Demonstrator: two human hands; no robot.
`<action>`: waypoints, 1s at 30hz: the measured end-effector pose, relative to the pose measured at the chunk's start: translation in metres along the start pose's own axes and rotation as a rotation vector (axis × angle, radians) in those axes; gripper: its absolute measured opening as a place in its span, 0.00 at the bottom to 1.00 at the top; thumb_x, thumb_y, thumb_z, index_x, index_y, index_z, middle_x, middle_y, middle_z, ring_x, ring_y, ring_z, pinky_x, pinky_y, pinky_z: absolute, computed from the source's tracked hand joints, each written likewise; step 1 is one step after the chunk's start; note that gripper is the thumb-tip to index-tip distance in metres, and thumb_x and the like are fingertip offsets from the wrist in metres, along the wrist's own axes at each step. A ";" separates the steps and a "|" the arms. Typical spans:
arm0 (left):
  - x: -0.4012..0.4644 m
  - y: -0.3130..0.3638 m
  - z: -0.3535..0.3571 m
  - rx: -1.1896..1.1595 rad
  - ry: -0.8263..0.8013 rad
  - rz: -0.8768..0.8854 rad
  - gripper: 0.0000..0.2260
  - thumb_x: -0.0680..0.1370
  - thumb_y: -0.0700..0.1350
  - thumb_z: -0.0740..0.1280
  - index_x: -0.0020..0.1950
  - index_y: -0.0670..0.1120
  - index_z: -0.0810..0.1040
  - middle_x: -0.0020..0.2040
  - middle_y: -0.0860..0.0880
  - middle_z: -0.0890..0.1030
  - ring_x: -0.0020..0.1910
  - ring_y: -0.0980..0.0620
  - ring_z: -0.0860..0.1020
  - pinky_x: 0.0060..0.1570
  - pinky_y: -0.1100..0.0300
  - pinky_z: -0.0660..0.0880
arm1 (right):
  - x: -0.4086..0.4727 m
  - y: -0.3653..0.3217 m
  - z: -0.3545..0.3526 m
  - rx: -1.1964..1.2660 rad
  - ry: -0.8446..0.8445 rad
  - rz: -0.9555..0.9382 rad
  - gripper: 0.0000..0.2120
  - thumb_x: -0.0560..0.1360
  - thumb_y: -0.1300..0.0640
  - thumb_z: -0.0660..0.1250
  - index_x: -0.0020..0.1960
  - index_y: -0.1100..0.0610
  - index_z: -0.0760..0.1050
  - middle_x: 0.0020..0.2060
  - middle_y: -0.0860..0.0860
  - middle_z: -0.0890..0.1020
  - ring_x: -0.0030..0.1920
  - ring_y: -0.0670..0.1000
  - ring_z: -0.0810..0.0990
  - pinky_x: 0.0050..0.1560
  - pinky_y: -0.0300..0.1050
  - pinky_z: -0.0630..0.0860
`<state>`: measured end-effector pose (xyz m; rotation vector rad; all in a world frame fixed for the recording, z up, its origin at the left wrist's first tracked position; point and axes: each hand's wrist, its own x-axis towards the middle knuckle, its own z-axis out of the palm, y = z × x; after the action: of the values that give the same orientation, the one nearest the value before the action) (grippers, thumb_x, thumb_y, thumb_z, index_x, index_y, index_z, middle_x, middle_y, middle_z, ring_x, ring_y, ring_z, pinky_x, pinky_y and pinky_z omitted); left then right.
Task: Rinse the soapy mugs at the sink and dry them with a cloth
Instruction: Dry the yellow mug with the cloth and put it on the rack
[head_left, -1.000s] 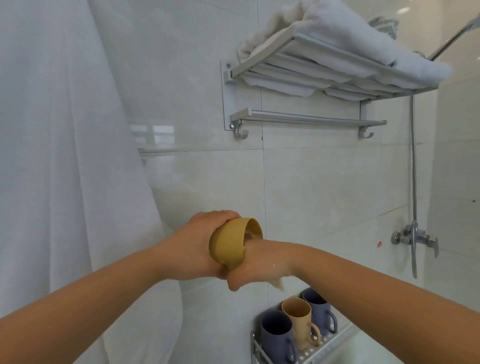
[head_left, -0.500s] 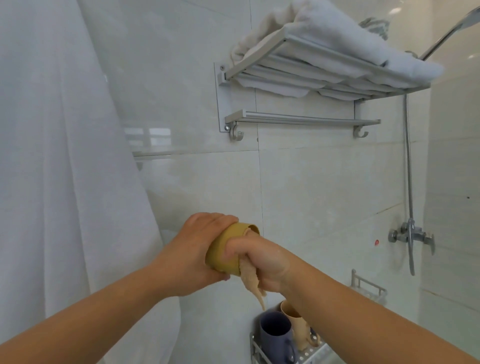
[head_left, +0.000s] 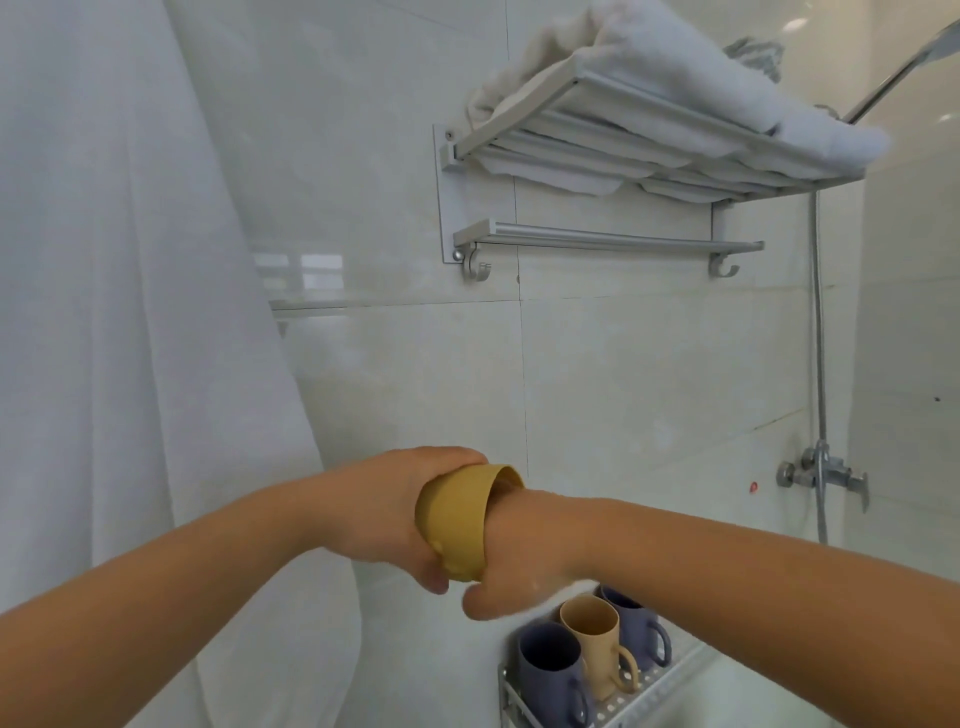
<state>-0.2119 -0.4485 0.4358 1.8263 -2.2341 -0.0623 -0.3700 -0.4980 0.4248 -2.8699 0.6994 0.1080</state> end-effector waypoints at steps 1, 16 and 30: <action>-0.001 0.002 0.003 -0.014 0.044 0.011 0.37 0.62 0.48 0.82 0.65 0.62 0.67 0.57 0.65 0.75 0.55 0.63 0.75 0.52 0.68 0.74 | 0.000 0.001 -0.002 0.174 -0.027 0.020 0.08 0.77 0.53 0.65 0.48 0.57 0.70 0.36 0.46 0.68 0.36 0.45 0.68 0.37 0.35 0.66; -0.015 -0.020 0.030 0.005 0.560 0.154 0.38 0.66 0.59 0.70 0.70 0.69 0.52 0.71 0.67 0.51 0.74 0.63 0.50 0.71 0.64 0.53 | 0.007 0.030 0.003 0.734 0.332 -0.087 0.21 0.76 0.65 0.63 0.68 0.56 0.70 0.54 0.47 0.76 0.52 0.39 0.75 0.52 0.36 0.73; -0.003 -0.004 0.010 -0.320 0.084 -0.069 0.46 0.60 0.48 0.83 0.67 0.66 0.59 0.60 0.61 0.72 0.58 0.62 0.74 0.54 0.67 0.75 | -0.015 0.030 0.013 1.031 0.100 -0.237 0.18 0.66 0.63 0.68 0.55 0.52 0.77 0.47 0.48 0.83 0.50 0.43 0.80 0.57 0.39 0.75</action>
<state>-0.2097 -0.4474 0.4246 1.6973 -1.9711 -0.3290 -0.3974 -0.5151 0.4087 -1.9335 0.2749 -0.3339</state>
